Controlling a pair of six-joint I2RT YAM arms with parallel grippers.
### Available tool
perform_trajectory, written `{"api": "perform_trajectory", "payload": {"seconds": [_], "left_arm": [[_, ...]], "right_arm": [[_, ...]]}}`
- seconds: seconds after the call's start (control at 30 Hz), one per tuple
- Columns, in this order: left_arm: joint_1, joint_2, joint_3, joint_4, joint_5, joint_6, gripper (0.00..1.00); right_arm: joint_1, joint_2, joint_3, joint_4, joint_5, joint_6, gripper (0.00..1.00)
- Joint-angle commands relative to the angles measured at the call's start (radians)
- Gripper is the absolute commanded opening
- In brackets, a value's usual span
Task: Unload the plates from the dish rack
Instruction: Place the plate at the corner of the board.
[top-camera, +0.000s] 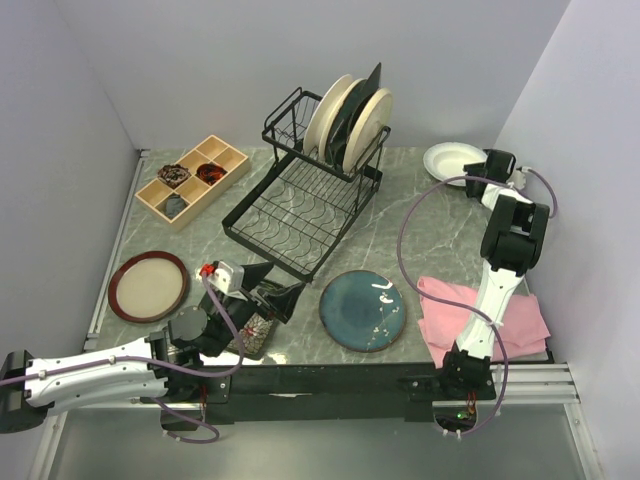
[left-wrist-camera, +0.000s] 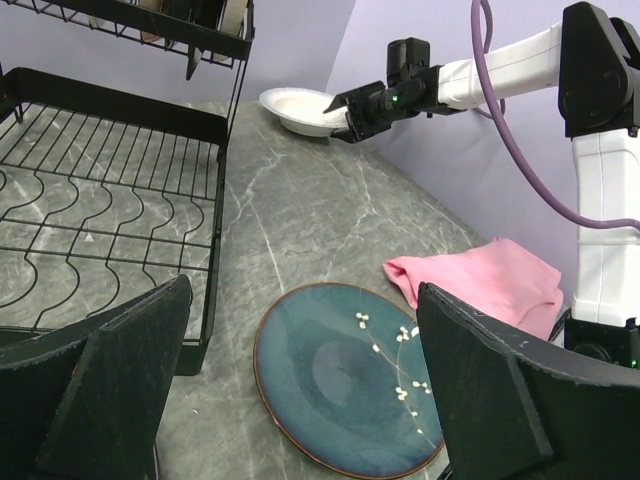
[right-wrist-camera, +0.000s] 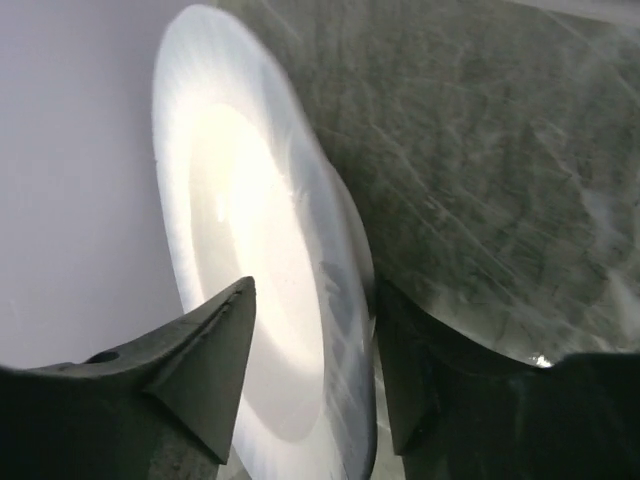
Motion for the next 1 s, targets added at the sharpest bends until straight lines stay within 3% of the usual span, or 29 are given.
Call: {"api": "perform_trajectory", "payload": {"seconds": [0.0, 0.2, 0.37, 0.57, 0.77, 0.87, 0.97], "left_arm": [[-0.003, -0.022, 0.007, 0.022, -0.011, 0.011, 1.00], [-0.003, -0.026, 0.005, 0.017, -0.024, 0.011, 0.99], [-0.003, -0.037, -0.001, 0.019, -0.027, 0.015, 0.99], [-0.004, -0.019, 0.002, 0.020, -0.059, 0.014, 0.99], [-0.003, -0.008, -0.002, 0.065, -0.007, 0.031, 0.99], [-0.003, -0.002, -0.004, 0.112, 0.056, 0.070, 0.99], [-0.003, 0.018, 0.051, 0.059, 0.043, 0.055, 0.99]], "right_arm": [[-0.010, -0.067, 0.062, -0.031, 0.000, -0.016, 0.62], [-0.013, -0.166, 0.016, -0.174, 0.038, -0.030, 0.70], [-0.018, -0.231, -0.042, -0.272, 0.045, -0.041, 0.70], [0.000, -0.351, -0.157, -0.268, -0.001, -0.101, 0.70], [0.074, -0.458, -0.223, -0.239, -0.153, -0.258, 0.72], [0.145, -0.532, -0.255, -0.260, -0.187, -0.338, 0.80], [0.206, -0.667, -0.366, -0.227, -0.202, -0.397, 0.94]]}}
